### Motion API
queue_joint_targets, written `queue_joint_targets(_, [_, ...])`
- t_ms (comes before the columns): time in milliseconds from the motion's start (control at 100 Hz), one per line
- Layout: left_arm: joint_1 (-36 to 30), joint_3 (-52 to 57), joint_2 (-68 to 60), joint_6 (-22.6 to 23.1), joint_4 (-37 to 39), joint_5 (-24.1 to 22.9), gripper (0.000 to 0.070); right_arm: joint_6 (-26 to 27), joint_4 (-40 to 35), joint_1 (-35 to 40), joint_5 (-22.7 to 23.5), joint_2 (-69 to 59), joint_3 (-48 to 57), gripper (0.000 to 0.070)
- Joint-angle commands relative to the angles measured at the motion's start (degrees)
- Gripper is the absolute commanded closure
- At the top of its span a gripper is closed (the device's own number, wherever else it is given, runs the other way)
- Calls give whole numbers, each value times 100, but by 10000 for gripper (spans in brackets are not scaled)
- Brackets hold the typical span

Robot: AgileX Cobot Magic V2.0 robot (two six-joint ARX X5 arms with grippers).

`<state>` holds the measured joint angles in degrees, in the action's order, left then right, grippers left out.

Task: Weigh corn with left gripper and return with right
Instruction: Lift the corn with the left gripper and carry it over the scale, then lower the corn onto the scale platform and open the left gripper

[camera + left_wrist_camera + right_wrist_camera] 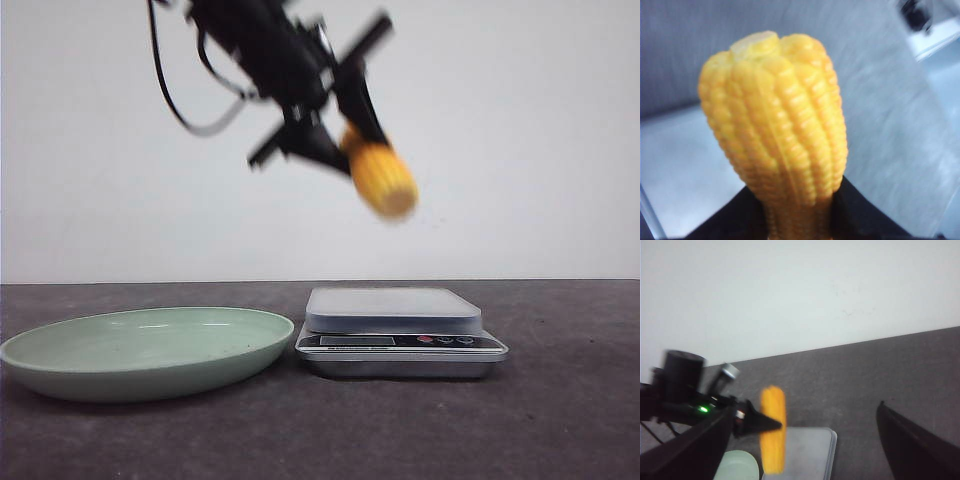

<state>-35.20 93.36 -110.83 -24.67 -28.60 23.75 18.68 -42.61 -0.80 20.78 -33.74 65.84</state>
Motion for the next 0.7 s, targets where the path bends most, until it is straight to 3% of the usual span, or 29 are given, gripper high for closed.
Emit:
queue_joint_targets(0, [-50, 118, -240, -85, -46, 2, 689, -24, -68, 9, -22, -22, 48, 126])
queue_joint_targets(270, [-50, 118, -898, -201, -568, 17, 689, -11, -551, 9, -20, -22, 48, 125])
queue_joint_targets(470, [-50, 120, -953, -201, -433, 0, 661, 96, -597, 9, 24, -20, 48, 125])
queue_joint_targets(520, [-50, 120, -953, -201, -435, 2, 609, 151, -614, 9, 24, -15, 48, 125])
queue_joint_targets(590, [-48, 120, -953, -197, -494, 26, 466, 199, -645, 9, 24, -15, 48, 125])
queue_joint_targets(690, [-44, 120, -953, -197, -490, 26, 375, 197, -715, 9, 24, -15, 48, 125])
